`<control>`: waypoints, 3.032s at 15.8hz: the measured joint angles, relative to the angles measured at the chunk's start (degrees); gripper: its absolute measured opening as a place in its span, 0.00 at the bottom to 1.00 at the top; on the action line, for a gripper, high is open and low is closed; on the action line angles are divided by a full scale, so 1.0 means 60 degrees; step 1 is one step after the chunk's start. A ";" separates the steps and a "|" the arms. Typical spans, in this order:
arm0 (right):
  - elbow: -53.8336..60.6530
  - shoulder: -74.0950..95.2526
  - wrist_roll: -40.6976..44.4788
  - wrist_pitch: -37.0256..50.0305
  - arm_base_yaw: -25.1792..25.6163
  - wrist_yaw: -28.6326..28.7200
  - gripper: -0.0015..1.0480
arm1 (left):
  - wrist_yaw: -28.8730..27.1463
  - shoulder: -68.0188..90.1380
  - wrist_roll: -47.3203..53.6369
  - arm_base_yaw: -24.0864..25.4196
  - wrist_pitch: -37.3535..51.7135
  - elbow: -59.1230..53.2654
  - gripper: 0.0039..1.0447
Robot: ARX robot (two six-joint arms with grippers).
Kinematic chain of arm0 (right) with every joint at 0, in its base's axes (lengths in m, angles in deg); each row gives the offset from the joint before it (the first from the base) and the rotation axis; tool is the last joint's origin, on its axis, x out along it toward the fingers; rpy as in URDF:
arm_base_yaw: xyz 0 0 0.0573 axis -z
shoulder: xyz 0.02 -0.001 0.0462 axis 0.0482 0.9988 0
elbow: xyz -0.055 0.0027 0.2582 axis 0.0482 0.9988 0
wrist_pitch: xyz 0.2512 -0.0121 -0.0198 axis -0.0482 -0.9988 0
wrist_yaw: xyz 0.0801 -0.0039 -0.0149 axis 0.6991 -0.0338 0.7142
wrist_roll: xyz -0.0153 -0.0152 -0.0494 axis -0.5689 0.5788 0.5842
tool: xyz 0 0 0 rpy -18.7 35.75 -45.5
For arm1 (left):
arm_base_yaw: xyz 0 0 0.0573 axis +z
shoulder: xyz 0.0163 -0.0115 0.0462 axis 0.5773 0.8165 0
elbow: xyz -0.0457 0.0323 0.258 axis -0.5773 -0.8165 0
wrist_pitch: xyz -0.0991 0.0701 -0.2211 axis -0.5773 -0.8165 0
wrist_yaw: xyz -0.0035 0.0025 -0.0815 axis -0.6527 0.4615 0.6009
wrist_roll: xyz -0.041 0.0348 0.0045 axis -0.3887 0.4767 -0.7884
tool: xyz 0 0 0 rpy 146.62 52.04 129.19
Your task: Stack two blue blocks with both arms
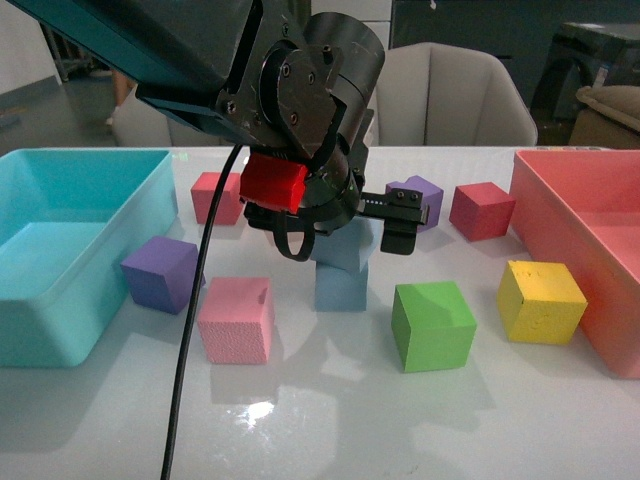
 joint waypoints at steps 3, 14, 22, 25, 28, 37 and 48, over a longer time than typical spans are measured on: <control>0.0000 0.0000 0.0000 0.0004 0.0000 0.0000 0.94 | -0.0033 -0.0401 0.0069 0.0055 0.0226 -0.0244 0.94; 0.0000 0.0000 0.0000 0.0004 0.0000 0.0000 0.94 | -0.0841 -0.5821 0.1770 0.0029 0.5184 -0.4455 0.89; 0.0000 0.0000 0.0000 0.0000 0.0000 0.0000 0.94 | -0.0918 -1.0393 0.1300 0.2415 0.9056 -1.1748 0.03; 0.0000 0.0000 0.0000 0.0004 0.0000 0.0000 0.94 | -0.0503 -1.1409 0.1264 0.2998 0.9158 -1.2805 0.01; 0.0000 0.0000 0.0000 0.0000 0.0000 0.0000 0.94 | 0.0058 -1.2415 0.1264 0.3402 0.8998 -1.3766 0.01; 0.0000 0.0000 0.0000 0.0004 0.0000 0.0000 0.94 | 0.1406 -1.5712 0.1246 0.4750 0.7195 -1.5252 0.01; 0.0000 0.0000 0.0000 0.0004 0.0000 0.0000 0.94 | 0.1406 -1.8790 0.1246 0.4754 0.4768 -1.5664 0.01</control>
